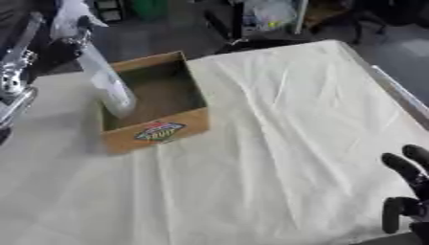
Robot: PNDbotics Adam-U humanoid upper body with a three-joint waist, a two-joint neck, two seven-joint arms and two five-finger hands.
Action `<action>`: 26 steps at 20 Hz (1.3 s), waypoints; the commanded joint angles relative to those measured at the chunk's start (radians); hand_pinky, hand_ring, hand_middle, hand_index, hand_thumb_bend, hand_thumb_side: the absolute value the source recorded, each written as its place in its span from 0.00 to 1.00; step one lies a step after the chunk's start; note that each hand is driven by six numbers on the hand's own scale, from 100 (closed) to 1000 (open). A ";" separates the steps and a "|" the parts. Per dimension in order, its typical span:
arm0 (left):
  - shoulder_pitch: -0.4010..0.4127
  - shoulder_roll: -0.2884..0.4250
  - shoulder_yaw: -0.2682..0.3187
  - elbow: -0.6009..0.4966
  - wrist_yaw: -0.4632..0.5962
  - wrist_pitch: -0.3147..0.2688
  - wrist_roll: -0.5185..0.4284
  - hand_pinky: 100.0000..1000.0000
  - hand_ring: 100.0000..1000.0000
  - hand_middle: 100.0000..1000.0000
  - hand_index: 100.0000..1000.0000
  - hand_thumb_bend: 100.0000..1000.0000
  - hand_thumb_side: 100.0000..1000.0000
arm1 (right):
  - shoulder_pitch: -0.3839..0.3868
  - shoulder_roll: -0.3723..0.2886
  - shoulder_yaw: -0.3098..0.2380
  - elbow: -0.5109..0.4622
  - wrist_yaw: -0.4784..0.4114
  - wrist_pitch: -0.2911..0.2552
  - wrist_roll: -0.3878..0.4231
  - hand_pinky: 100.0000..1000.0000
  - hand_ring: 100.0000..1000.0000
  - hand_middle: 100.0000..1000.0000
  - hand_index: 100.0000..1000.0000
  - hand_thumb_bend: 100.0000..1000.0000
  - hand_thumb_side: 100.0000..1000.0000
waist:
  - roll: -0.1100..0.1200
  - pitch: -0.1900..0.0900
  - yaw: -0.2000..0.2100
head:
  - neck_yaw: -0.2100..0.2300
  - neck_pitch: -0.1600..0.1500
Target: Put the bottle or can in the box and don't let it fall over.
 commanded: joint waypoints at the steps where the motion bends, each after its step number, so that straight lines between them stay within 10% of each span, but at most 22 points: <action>1: -0.017 0.014 -0.002 0.017 -0.013 -0.016 -0.043 0.90 1.00 0.71 0.67 0.00 0.34 | -0.010 -0.009 -0.001 -0.024 0.010 0.000 -0.005 0.41 0.96 0.91 0.83 0.00 0.41 | -0.004 -0.009 -0.002 | -0.006 -0.020; 4: -0.009 0.020 -0.002 0.018 -0.074 -0.030 -0.097 0.98 1.00 1.00 0.90 0.00 0.64 | -0.010 -0.011 0.000 -0.024 0.011 -0.001 0.001 0.43 0.97 0.92 0.84 0.00 0.41 | -0.003 -0.009 0.000 | -0.016 -0.025; 10: 0.002 0.032 0.029 0.069 -0.181 -0.012 -0.133 1.00 1.00 1.00 0.97 0.01 0.87 | -0.010 -0.018 0.000 -0.024 0.006 -0.006 0.012 0.48 0.98 0.93 0.85 0.00 0.41 | -0.003 -0.012 0.005 | -0.027 -0.035; 18: 0.063 0.047 0.090 0.090 -0.126 0.056 -0.042 1.00 1.00 1.00 0.97 0.00 0.98 | -0.011 -0.020 0.000 -0.024 0.031 -0.001 0.045 0.58 1.00 1.00 0.88 0.00 0.41 | -0.001 -0.010 0.014 | -0.041 -0.037; 26: 0.314 -0.028 0.230 -0.213 0.066 0.009 0.089 1.00 1.00 1.00 0.96 0.00 0.93 | -0.001 -0.017 -0.010 -0.024 0.061 -0.005 0.062 0.61 1.00 1.00 0.89 0.00 0.41 | -0.002 -0.016 0.051 | -0.060 -0.024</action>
